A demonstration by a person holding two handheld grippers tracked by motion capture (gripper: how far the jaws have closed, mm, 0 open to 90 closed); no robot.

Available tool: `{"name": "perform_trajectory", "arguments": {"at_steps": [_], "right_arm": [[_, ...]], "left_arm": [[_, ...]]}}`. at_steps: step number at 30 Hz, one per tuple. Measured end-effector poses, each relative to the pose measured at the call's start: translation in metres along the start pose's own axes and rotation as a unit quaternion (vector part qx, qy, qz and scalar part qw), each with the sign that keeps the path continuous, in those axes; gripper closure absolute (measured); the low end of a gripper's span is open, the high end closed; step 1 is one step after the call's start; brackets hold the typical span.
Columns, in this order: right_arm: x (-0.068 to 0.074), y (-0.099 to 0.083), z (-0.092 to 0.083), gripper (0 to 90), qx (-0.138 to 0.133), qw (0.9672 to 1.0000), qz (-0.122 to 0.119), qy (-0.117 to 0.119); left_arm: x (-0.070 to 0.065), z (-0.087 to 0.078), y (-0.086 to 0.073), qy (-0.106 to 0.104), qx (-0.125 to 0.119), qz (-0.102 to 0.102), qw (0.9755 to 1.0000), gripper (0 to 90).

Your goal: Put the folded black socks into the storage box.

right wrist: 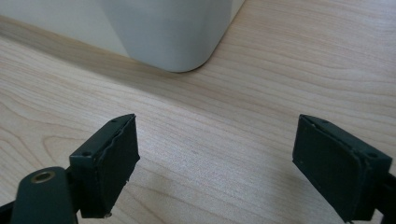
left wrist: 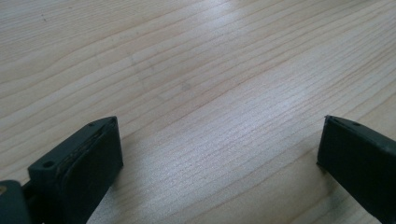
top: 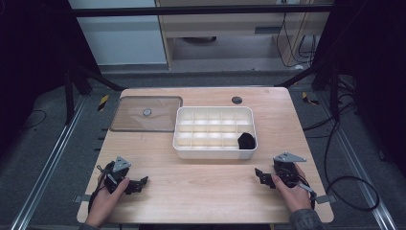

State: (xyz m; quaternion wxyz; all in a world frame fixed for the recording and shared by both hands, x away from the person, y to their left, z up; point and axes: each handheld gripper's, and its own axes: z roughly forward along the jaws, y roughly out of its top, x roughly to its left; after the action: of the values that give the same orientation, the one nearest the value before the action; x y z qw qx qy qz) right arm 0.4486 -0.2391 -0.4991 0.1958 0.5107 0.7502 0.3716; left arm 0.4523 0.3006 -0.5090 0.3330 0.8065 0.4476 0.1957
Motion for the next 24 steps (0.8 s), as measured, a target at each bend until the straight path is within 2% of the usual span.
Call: {"name": "perform_trajectory", "arguments": {"at_steps": [3,6,15,20,24], "right_arm": [[0.000,-0.001,0.003,13.9,-0.001,1.0000,-0.001,-0.002],[0.002,-0.003,0.006,13.6,0.002,1.0000,0.008,-0.003],[0.009,-0.005,0.013,12.5,0.002,1.0000,0.001,-0.010],[0.018,-0.005,0.017,7.7,0.015,0.9988,-0.030,-0.036],[0.023,-0.004,0.019,4.4,0.021,0.9987,-0.021,-0.042]], "left_arm": [[0.000,0.000,0.000,0.000,0.000,0.000,1.0000,0.0],[0.000,0.000,0.000,0.000,0.000,0.000,1.0000,0.0],[0.000,0.000,0.000,0.000,0.000,0.000,1.0000,0.0],[0.000,0.000,0.000,0.000,0.000,0.000,1.0000,0.0],[0.000,0.000,0.000,-0.001,0.000,0.001,1.0000,0.0]]}}
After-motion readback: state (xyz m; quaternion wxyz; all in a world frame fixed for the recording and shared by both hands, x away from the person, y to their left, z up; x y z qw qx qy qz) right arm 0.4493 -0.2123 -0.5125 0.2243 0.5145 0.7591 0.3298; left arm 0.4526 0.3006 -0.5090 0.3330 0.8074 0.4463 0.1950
